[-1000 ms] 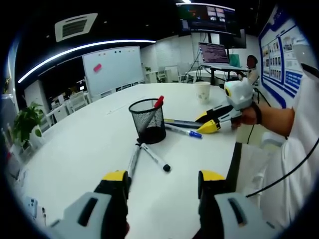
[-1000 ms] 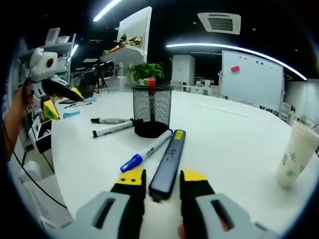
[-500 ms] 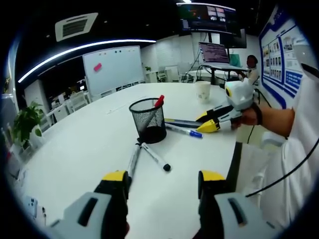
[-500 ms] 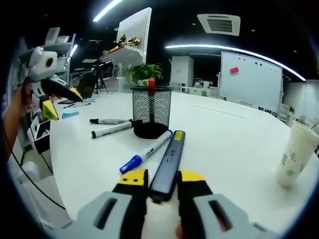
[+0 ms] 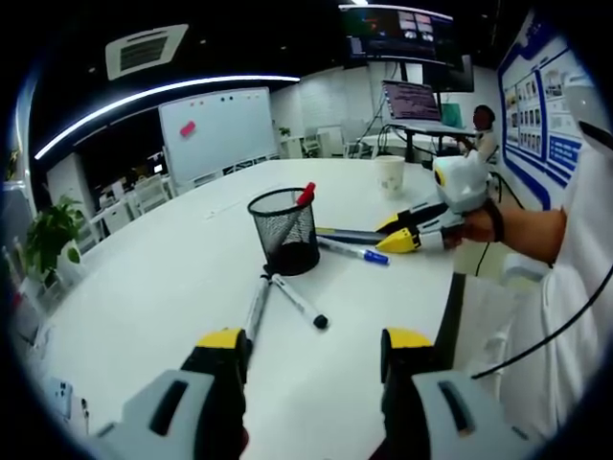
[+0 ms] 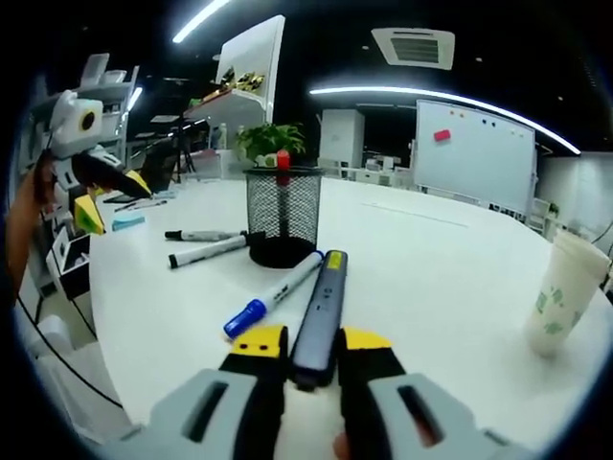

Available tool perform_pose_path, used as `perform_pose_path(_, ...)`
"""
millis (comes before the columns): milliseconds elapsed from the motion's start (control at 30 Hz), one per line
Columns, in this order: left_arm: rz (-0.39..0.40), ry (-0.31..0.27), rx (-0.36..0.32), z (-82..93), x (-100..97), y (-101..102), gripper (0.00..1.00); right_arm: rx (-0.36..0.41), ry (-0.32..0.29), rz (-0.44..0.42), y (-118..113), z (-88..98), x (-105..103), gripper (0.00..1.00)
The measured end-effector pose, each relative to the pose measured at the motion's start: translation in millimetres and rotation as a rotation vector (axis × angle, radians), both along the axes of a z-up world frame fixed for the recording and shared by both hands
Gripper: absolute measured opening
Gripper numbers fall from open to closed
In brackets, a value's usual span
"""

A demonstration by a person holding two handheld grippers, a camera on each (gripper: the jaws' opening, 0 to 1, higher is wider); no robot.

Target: Place the scattered laser pointers and whiteboard markers into the pen holder and stack the scattered paper cups together

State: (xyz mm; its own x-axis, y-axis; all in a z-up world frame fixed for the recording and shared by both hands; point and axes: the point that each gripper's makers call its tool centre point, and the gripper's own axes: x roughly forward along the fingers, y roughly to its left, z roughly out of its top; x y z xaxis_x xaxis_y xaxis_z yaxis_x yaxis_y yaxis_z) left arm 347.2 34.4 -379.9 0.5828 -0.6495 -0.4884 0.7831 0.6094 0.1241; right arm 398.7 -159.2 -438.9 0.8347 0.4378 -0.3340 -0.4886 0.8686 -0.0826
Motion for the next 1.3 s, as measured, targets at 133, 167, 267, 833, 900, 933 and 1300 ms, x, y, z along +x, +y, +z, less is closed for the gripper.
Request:
perform_pose_path(133, 0.0, 0.001, 0.0, -0.5, -0.1, 0.0, 0.57, 0.001, -0.001, -0.013, -1.4, 0.0, 0.7, 0.21)
perform_pose_path(167, 0.0, 0.001, 0.001, -0.6, -0.2, 0.0, 0.57, -0.007, -0.007, -0.014, -1.7, 0.2, 0.9, 0.21)
perform_pose_path(267, -0.001, 0.001, 0.0, -0.4, -0.2, -0.1, 0.57, -0.018, -0.013, -0.017, -2.6, 0.4, 2.1, 0.21)
perform_pose_path(833, 0.001, 0.0, 0.002, -0.3, -0.1, 0.7, 0.57, 0.005, -0.021, -0.052, -9.5, 5.0, 4.0, 0.19)
perform_pose_path(900, 0.0, 0.001, 0.001, -0.4, -0.3, 0.3, 0.57, 0.005, -0.024, -0.052, -9.5, 6.0, 4.1, 0.19)
perform_pose_path(933, 0.0, 0.002, 0.002, -0.7, -0.2, 0.4, 0.57, 0.006, -0.027, -0.052, -10.0, 6.7, 4.5, 0.19)
perform_pose_path(1300, 0.001, -0.002, 0.005, 0.5, 0.8, 2.0, 0.57, 0.008, -0.084, -0.051, -11.8, 21.1, 8.0, 0.19)
